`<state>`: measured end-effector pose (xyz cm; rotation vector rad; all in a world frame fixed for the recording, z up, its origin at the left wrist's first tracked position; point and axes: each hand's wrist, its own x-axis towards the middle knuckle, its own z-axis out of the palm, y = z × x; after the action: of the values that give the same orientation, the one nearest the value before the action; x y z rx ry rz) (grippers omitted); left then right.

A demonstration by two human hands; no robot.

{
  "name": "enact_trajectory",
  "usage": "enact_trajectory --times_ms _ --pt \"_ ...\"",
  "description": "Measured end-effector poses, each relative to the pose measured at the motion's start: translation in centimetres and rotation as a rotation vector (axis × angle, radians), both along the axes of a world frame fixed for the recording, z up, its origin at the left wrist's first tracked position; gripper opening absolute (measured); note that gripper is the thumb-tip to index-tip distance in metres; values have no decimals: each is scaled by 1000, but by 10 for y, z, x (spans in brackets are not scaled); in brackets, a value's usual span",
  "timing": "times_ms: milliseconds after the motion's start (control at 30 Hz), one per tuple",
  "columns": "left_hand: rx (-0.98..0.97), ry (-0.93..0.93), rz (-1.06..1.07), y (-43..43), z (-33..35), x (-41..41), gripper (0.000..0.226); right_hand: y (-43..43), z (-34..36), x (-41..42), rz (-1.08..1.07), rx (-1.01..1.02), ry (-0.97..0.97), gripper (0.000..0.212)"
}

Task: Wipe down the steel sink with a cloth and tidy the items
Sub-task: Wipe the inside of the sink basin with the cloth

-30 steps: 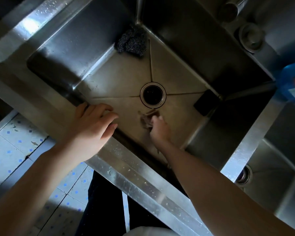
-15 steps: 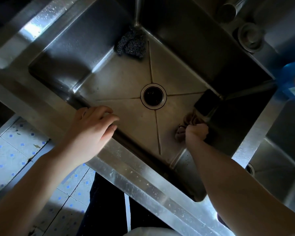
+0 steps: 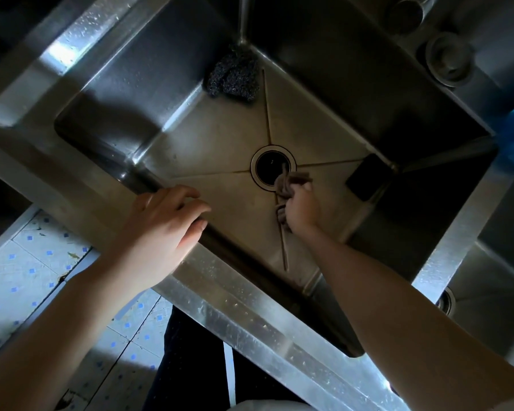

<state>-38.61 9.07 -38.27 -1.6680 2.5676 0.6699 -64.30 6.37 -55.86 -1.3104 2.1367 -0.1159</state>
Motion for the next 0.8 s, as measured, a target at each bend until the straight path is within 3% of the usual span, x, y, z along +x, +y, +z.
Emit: enact_trajectory --times_ms 167,500,600,700,800 --pt "-1 0 9 -3 0 -1 36 20 -2 -13 14 -41 -25 37" --pt "-28 -43 55 -26 0 14 36 -90 -1 -50 -548 -91 32 33" --pt "-27 -20 77 -37 1 14 38 -104 -1 -40 -437 -1 19 29" --pt "-33 -24 59 -48 1 13 40 -95 -3 -20 -99 15 92 33" --pt "-59 -36 27 -56 1 15 38 -78 -3 -16 165 22 9 36"
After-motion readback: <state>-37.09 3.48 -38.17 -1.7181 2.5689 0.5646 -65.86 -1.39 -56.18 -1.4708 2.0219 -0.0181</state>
